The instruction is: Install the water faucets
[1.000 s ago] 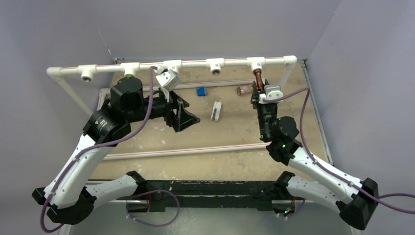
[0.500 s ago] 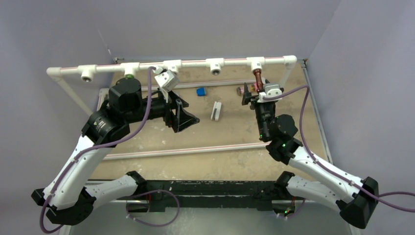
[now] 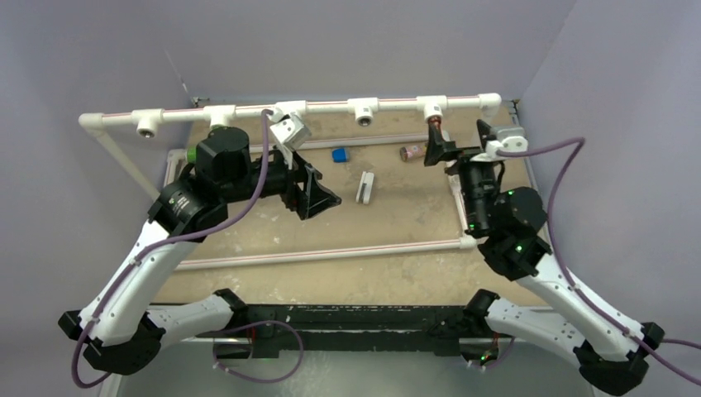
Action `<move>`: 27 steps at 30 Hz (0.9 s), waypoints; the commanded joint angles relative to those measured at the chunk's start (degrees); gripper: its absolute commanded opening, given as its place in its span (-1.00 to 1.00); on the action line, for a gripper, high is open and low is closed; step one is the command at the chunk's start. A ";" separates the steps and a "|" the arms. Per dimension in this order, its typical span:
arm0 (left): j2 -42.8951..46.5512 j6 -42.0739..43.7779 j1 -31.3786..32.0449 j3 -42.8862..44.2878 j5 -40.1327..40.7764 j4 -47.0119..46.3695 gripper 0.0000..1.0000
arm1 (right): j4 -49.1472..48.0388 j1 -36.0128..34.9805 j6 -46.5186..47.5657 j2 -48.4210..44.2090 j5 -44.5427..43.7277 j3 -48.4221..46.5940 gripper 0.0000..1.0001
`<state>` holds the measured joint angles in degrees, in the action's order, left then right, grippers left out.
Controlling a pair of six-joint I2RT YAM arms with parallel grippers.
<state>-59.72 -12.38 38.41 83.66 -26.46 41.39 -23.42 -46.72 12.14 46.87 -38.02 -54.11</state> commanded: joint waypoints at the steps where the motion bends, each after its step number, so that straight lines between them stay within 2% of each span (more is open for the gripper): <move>1: -1.09 0.26 0.35 0.98 1.92 -1.31 0.53 | 6.11 -0.04 -2.29 -2.87 -2.47 -4.91 0.93; 7: -2.83 0.03 0.35 0.92 4.52 -1.62 0.52 | 13.44 -0.04 -3.80 -3.48 -13.61 -6.88 0.95; 9: -3.30 -0.14 0.35 0.90 5.84 -1.45 0.51 | 18.78 -0.01 -8.42 -4.03 -16.34 -7.50 0.95; 12: -3.63 -0.64 0.35 0.45 6.34 -1.54 0.50 | 28.69 -0.04 -21.04 -5.84 -18.45 -7.38 0.97; 16: -3.73 -1.51 0.36 -1.07 6.68 -2.06 0.50 | 38.15 -0.04 -37.21 -9.83 -14.11 -3.76 0.97; 23: -3.34 -3.13 0.35 -4.34 5.63 -3.07 0.49 | 50.41 0.01 -57.46 -12.68 -3.65 3.37 0.97; 27: -1.98 -4.51 0.35 -7.62 5.96 -4.27 0.49 | 51.36 -0.03 -65.16 -13.47 0.58 7.03 0.97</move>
<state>-63.53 -14.66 38.41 78.46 -20.71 39.92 22.87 -46.72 -39.33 33.74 -43.00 -50.00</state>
